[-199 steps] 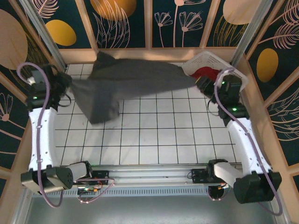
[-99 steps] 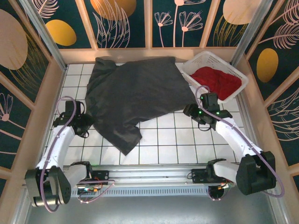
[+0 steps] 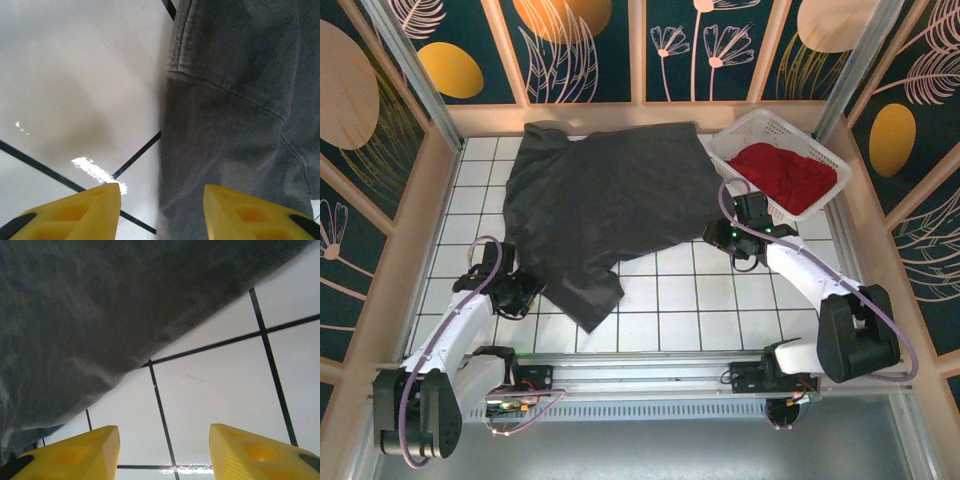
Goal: Fold and stack the t-shirts
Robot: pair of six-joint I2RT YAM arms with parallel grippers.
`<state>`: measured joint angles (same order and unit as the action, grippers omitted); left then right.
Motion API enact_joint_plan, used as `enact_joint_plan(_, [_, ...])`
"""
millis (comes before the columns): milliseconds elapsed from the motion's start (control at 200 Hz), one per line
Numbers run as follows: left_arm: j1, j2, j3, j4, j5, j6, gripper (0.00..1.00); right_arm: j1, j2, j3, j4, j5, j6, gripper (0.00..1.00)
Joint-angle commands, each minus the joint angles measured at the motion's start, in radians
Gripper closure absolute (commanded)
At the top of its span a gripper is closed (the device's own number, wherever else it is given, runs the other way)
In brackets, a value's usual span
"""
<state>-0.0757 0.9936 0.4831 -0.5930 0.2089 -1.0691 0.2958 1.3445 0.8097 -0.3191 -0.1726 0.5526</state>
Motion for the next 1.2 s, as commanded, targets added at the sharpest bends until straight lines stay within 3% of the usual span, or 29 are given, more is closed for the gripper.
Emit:
enact_joint_plan(0, [-0.004, 0.023, 0.004, 0.075, -0.025, -0.032, 0.53, 0.008, 0.014, 0.037, 0.026, 0.008, -0.028, 0.5])
enact_joint_plan(195, [-0.004, 0.136, 0.093, 0.098, -0.13, -0.011, 0.54, -0.015, 0.019, 0.042, 0.007, 0.027, -0.06, 0.5])
enact_joint_plan(390, [-0.03, 0.116, 0.114, 0.03, -0.038, -0.001, 0.6, -0.072, 0.018, 0.046, 0.002, 0.015, -0.09, 0.51])
enact_joint_plan(470, [-0.135, 0.147, 0.167, -0.028, 0.007, 0.099, 0.65, -0.076, 0.023, 0.055, 0.003, 0.015, -0.102, 0.51])
enact_joint_plan(565, [-0.362, 0.248, 0.257, -0.125, -0.033, 0.209, 0.64, -0.075, 0.03, 0.055, 0.013, 0.012, -0.104, 0.51])
enact_joint_plan(646, [-0.521, 0.296, 0.275, -0.151, -0.063, 0.2, 0.65, -0.075, 0.031, 0.055, 0.02, 0.014, -0.102, 0.51])
enact_joint_plan(726, [-0.625, 0.326, 0.269, -0.165, -0.093, 0.154, 0.62, -0.076, 0.023, 0.058, 0.022, 0.017, -0.103, 0.51])
enact_joint_plan(1006, [-0.811, 0.357, 0.296, -0.204, -0.182, -0.017, 0.55, -0.076, 0.001, 0.052, 0.016, 0.007, -0.102, 0.51])
enact_joint_plan(1196, [-0.857, 0.387, 0.284, -0.213, -0.178, -0.05, 0.5, -0.076, -0.006, 0.038, 0.023, -0.007, -0.099, 0.51])
